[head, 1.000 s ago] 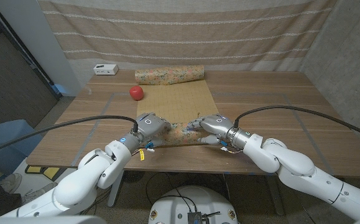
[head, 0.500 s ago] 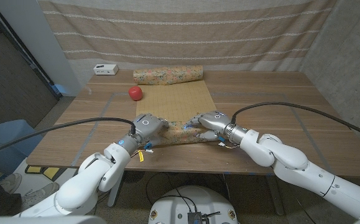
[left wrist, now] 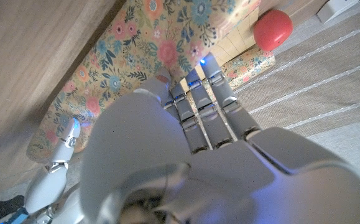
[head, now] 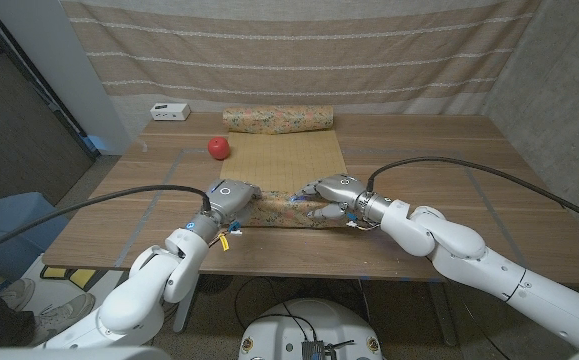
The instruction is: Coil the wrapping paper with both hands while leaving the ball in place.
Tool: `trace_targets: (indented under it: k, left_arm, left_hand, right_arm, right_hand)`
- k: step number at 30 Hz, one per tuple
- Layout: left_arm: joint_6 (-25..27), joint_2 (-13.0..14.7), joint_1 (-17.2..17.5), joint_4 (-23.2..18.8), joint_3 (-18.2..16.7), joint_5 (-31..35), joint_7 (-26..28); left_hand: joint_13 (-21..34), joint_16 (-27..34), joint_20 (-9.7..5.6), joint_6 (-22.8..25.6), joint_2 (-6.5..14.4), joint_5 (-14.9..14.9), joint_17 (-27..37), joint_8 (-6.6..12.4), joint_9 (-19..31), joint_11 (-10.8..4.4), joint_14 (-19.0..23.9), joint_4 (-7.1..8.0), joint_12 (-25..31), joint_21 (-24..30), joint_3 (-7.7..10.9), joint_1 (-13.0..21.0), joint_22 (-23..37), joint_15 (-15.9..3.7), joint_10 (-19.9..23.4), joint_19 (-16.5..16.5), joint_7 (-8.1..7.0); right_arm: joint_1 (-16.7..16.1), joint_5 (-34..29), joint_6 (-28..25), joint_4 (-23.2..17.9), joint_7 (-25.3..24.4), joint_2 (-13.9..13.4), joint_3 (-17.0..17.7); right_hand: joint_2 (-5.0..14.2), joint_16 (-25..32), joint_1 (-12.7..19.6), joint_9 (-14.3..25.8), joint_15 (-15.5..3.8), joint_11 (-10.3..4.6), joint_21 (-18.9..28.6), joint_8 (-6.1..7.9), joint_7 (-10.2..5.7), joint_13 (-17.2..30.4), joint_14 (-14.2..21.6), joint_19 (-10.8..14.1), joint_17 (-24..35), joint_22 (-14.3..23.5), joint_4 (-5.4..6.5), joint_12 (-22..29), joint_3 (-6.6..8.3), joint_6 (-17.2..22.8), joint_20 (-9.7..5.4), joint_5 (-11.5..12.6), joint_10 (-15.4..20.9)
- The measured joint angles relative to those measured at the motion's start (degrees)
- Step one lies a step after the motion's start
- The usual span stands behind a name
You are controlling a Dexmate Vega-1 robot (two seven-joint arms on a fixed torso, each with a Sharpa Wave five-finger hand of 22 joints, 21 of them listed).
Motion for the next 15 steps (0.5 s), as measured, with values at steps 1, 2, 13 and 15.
trace_targets:
  k: [1, 2, 13, 15]
  left_arm:
    - [0.00, -0.34, -0.14, 0.16, -0.58, -2.11, 0.37]
    - [0.00, -0.52, -0.21, 0.25, -0.92, -2.53, 0.43]
    - [-1.25, -1.43, -4.31, 2.39, -5.59, -23.17, -2.11]
    - [-1.32, -1.26, -5.00, 2.70, -5.82, -25.46, -2.85]
  left_hand:
    - [-0.17, 0.14, 0.00, 0.51, 0.00, 0.00, 0.00, 0.01, 0.01, 0.11, 0.20, 0.03, 0.00, 0.22, 0.19, 0.00, -0.02, 0.01, 0.31, 0.17, 0.35]
    - [-0.17, 0.24, -0.01, 0.72, 0.01, -0.01, 0.00, 0.01, 0.04, 0.43, 0.42, 0.15, 0.01, 0.38, 0.31, -0.01, -0.03, 0.01, 0.64, 0.18, 0.55]
    - [-0.47, 0.41, 0.04, 1.23, 1.07, -0.33, 0.11, 0.07, 0.49, 0.57, 1.18, 1.62, -0.26, 0.87, 0.95, -1.39, -0.16, -0.31, 1.21, 0.84, 0.84]
    - [-0.47, 0.41, 0.28, 1.22, 0.67, -0.33, 0.11, 0.07, 0.65, 0.58, 1.75, 3.02, -0.27, 0.87, 2.04, -1.95, -0.16, -0.52, 1.20, 1.10, 0.85]
  right_arm:
    - [0.63, 0.82, 0.21, 0.48, 0.76, 0.31, -0.15]
    - [0.74, 1.32, 0.27, 0.56, 1.19, 0.36, -0.18]
    - [6.54, 7.17, -0.33, 3.55, 8.50, 2.75, -2.04]
    - [7.10, 8.05, -0.67, 3.79, 9.58, 2.98, -2.21]
  right_hand:
    - [0.19, 0.00, -0.19, 0.00, 0.00, 0.00, 0.01, -0.01, 0.00, 0.00, 0.00, 0.00, 0.00, 0.00, 0.02, 0.00, 0.02, 0.00, 0.00, -0.01, 0.00]
    - [0.29, -0.01, -0.30, 0.00, 0.00, 0.00, 0.01, -0.11, 0.00, 0.00, 0.00, 0.00, -0.11, 0.00, 0.02, 0.00, 0.02, -0.01, 0.00, -0.01, 0.00]
    - [0.86, -0.70, -2.42, -8.03, -0.01, 0.00, 0.49, -0.85, -0.12, -0.06, 0.02, -0.15, -0.46, -0.01, 1.22, 0.00, 0.14, -0.17, -0.15, -0.17, 0.00]
    - [1.02, -0.84, -2.58, -8.03, -0.08, 0.00, 0.50, -0.86, 0.41, -0.06, 0.55, -0.47, -0.46, -0.01, 1.58, 0.00, 0.48, -1.06, 0.04, -0.22, 0.00]
